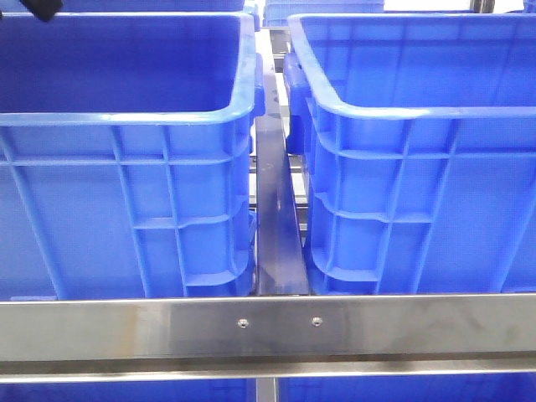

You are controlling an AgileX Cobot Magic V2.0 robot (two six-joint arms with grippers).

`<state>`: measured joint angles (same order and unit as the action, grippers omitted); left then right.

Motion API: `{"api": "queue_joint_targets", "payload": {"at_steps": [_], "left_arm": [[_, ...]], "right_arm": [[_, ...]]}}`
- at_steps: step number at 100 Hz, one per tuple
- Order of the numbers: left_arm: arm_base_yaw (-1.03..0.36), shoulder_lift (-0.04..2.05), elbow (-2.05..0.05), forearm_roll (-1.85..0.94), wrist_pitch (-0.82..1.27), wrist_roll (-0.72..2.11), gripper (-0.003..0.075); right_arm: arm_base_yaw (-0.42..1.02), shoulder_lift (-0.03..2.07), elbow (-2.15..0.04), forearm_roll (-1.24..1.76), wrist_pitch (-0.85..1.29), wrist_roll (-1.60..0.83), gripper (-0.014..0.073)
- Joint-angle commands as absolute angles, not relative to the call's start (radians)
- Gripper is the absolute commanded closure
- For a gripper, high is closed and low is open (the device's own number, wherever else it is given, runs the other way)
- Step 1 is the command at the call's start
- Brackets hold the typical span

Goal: Pick red and yellow buttons and place in box
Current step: 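Grasp a red-capped button with the left gripper and lift it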

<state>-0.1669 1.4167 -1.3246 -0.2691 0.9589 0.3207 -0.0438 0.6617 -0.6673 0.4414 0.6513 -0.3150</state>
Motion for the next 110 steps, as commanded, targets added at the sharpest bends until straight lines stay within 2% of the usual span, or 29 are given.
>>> {"api": "queue_joint_targets", "payload": {"at_steps": [1, 48, 110], "left_arm": [[-0.164, 1.44, -1.349, -0.297, 0.878, 0.296, 0.0225], [-0.164, 1.692, -1.444, -0.278, 0.892, 0.176, 0.0225], [-0.164, 1.819, -1.455, -0.28, 0.812, 0.17, 0.0228]], "right_arm": [[-0.043, 0.656, -0.693, 0.461, 0.593, -0.326, 0.0657], [-0.043, 0.656, -0.693, 0.461, 0.585, -0.326, 0.0658], [-0.043, 0.656, -0.693, 0.461, 0.585, -0.326, 0.0658]]}}
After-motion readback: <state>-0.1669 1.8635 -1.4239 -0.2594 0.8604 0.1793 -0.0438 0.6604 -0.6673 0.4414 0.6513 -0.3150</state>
